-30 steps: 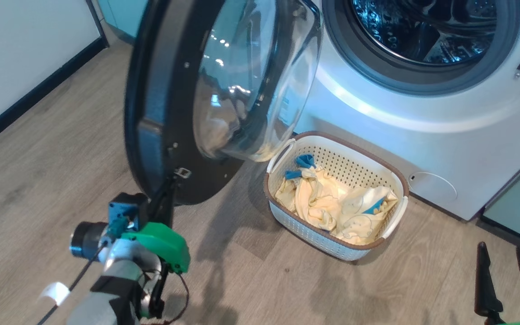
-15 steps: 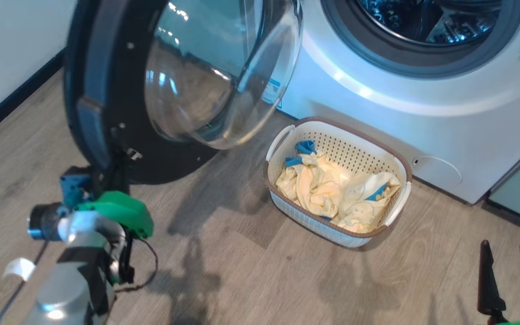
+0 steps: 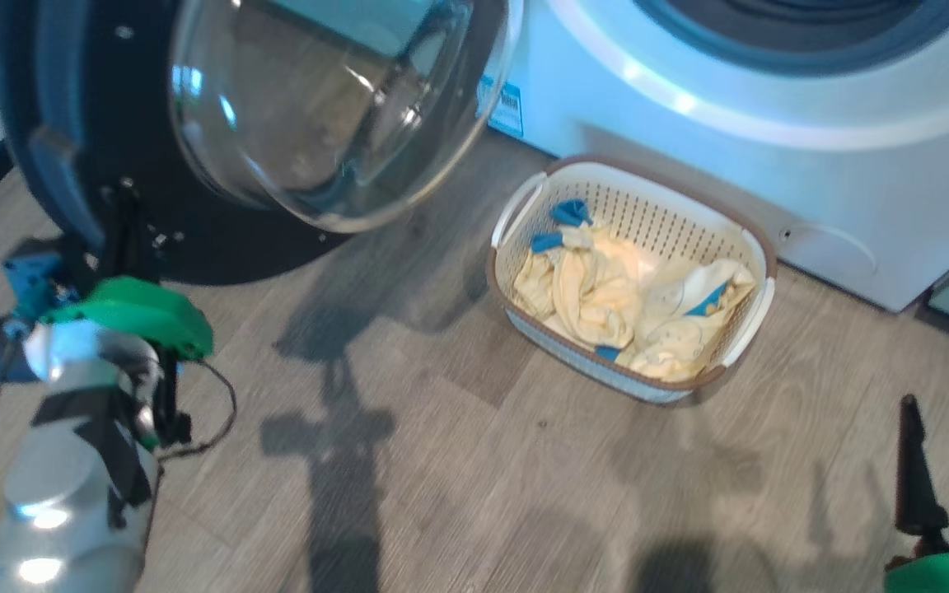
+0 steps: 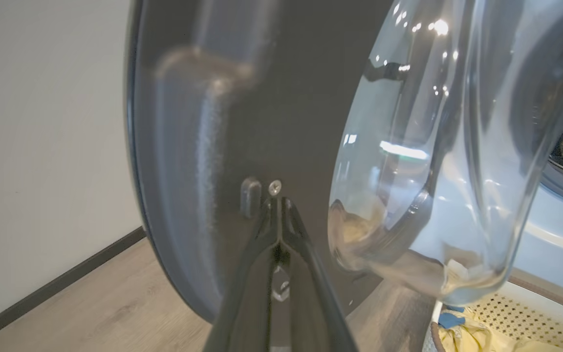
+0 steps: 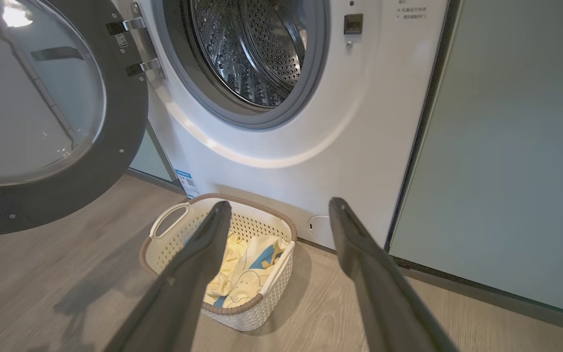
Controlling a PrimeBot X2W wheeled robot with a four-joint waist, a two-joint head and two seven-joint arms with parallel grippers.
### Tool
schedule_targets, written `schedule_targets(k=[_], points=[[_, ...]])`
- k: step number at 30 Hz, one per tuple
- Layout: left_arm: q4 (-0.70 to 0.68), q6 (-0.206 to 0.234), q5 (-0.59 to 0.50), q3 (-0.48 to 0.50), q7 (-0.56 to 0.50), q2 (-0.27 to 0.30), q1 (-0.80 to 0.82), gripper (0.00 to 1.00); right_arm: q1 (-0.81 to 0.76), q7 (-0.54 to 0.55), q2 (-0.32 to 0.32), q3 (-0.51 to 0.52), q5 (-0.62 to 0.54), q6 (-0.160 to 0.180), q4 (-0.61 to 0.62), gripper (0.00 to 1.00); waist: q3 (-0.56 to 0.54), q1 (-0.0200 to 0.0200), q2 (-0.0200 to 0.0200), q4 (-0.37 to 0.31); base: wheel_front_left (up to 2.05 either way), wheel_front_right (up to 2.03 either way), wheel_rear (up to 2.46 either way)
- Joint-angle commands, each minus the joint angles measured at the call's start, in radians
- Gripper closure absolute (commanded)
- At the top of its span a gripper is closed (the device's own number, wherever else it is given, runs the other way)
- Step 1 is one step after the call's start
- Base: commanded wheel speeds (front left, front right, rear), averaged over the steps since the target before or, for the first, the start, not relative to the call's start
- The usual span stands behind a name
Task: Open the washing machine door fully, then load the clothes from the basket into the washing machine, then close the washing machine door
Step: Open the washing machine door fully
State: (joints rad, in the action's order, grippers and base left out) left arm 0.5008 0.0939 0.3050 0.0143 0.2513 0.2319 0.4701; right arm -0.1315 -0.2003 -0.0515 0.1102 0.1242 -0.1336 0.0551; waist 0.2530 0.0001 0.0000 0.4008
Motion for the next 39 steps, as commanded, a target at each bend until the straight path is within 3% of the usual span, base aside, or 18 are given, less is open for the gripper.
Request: schedule_targets(k=[1,18,28,39], points=[[-0.026,-0.006,-0.012,0.059,0.010,0.041,0.063,1.00,0.040,0.003,-0.024,-0.014,-0.010,0.003,0.041,0.00,0.025,-0.0001,0.0000,-0.001,0.00,0.00,0.00],[0.039,-0.077,-0.142,0.256,0.010,0.035,0.174,1.00,0.067,0.071,-0.062,0.007,-0.025,0.003,0.136,0.00,0.139,-0.0001,0.0000,-0.011,0.00,0.00,0.00],[0.041,-0.107,-0.186,0.339,0.010,0.027,0.181,1.00,0.067,0.077,-0.067,0.006,-0.024,0.003,0.140,0.00,0.134,-0.0001,0.0000,-0.016,0.00,0.00,0.00],[-0.024,-0.154,-0.223,0.375,0.010,-0.024,0.098,1.00,0.069,0.051,-0.045,-0.006,-0.013,0.003,0.098,0.00,0.084,-0.0001,0.0000,-0.035,0.00,0.00,0.00]])
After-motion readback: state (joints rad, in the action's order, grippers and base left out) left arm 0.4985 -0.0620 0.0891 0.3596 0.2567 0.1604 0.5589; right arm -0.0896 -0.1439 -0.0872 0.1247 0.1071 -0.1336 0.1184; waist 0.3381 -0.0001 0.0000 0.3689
